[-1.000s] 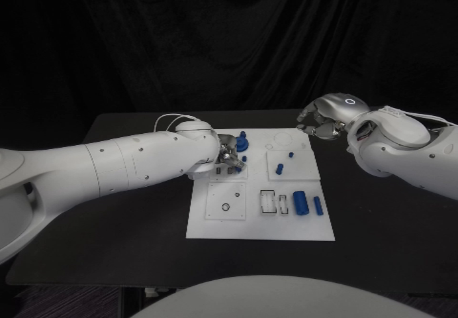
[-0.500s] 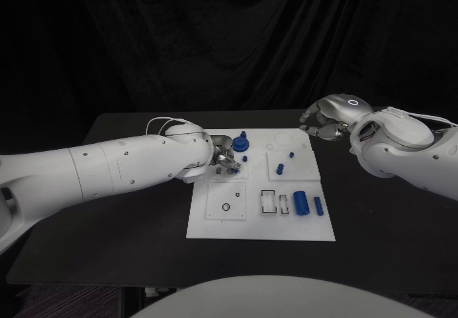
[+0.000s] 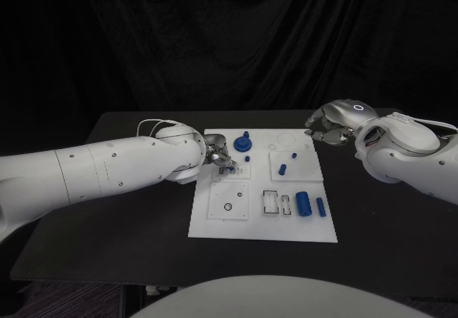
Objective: Assemble the parts on the task board
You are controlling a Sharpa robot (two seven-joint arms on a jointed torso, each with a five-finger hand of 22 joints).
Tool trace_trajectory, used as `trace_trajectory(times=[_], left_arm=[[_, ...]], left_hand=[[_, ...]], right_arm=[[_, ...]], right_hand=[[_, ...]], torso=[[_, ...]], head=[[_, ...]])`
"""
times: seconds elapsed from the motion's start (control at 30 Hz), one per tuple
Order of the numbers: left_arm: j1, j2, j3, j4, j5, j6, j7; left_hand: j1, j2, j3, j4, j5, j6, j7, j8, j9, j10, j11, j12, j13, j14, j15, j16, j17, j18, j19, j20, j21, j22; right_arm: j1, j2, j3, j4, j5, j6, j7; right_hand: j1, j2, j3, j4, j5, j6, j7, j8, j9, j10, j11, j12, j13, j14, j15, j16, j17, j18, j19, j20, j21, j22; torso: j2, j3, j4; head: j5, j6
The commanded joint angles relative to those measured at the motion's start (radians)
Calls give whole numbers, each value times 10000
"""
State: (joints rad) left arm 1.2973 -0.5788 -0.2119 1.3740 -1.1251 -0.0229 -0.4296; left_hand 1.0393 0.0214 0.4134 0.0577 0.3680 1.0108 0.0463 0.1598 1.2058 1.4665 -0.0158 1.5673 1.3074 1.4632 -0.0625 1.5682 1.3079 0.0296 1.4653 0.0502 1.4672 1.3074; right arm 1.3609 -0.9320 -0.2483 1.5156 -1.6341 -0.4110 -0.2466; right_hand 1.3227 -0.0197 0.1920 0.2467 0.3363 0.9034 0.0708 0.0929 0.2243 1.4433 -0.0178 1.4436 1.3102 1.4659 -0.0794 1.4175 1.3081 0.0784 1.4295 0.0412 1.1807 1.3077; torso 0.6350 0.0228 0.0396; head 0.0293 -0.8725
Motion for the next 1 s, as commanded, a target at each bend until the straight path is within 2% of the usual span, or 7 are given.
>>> trace_trajectory(times=[0.03, 0.2, 0.47, 0.6, 0.7, 1.0], left_arm=[[-65, -79, 9, 103, 25, -799, 145], [-193, -173, 9, 205, 25, -1474, 91], [-560, -216, 9, 304, 24, -2423, -57], [-659, -188, 10, 325, 24, -2584, -124], [-717, -166, 10, 325, 24, -2756, -130], [-782, -78, 10, 217, 24, -2686, -212]], left_hand=[[-120, 1, 63, 48, -157, -46, -2, 8, 22, 1043, -63, 35, 2633, 1076, -51, 26, 2629, -5, 355, -53, -57, 2248], [-164, -29, 60, 109, -334, -43, 0, 14, 44, 1043, -58, 35, 2633, 1076, -46, 26, 2629, -13, 377, -48, -25, 2260], [-222, -55, 36, 185, -434, -14, -2, 29, 60, 1043, -58, 35, 2633, 1076, -46, 26, 2629, -9, 369, -47, -40, 2254], [-226, -59, 37, 199, -448, 16, -12, 45, 70, 1043, -63, 35, 2633, 1076, -49, 26, 2629, -12, 377, -48, -27, 2258], [-241, -64, 32, 220, -464, 34, -15, 54, 77, 1043, -68, 35, 2633, 1076, -52, 26, 2629, -13, 381, -49, -23, 2260], [-288, -70, 20, 310, -582, 84, -31, 69, 90, 1043, -85, 35, 2633, 1076, -69, 26, 2629, -12, 386, -60, -21, 2260]], right_arm=[[-30, -16, 6, 15, -33, 32, -199], [-35, -22, 6, 10, -33, 6, -212], [-36, -31, 6, -2, -33, -45, -231], [-37, -39, 7, 2, -33, -73, -235], [-37, -46, 7, 6, -33, -90, -241], [-36, -49, 7, 6, -33, -85, -265]], right_hand=[[70, 6, 84, 1, 40, -26, -15, -61, -18, -92, 20, -69, 1491, 545, 77, -27, 1438, 2, -78, -4, -58, 1593], [70, 6, 84, 1, 40, -26, -15, -61, -18, -92, 20, -69, 1491, 545, 77, -27, 1438, 2, -78, -4, -58, 1593], [70, 6, 84, 1, 40, -26, -15, -61, -18, -92, 20, -69, 1491, 545, 77, -27, 1438, 2, -78, -4, -58, 1593], [69, 3, 88, 0, 43, -31, -15, -66, -21, -93, 20, -71, 1490, 545, 77, -27, 1439, 2, -79, -5, -61, 1593], [66, -2, 97, -2, 49, -42, -16, -75, -26, -96, 18, -74, 1488, 545, 76, -25, 1440, 3, -82, -5, -66, 1591], [64, -4, 100, -3, 53, -41, -15, -76, -28, -93, 18, -72, 1490, 545, 75, -26, 1440, 1, -78, -5, -57, 1594]], torso=[[8, 15, -31], [-1, 24, 5], [-21, 54, 24], [-23, 60, 40], [-18, 62, 9], [-17, 64, 23]], head=[[56, -1], [74, -1], [159, -1], [151, -1], [154, -1], [166, -1]])
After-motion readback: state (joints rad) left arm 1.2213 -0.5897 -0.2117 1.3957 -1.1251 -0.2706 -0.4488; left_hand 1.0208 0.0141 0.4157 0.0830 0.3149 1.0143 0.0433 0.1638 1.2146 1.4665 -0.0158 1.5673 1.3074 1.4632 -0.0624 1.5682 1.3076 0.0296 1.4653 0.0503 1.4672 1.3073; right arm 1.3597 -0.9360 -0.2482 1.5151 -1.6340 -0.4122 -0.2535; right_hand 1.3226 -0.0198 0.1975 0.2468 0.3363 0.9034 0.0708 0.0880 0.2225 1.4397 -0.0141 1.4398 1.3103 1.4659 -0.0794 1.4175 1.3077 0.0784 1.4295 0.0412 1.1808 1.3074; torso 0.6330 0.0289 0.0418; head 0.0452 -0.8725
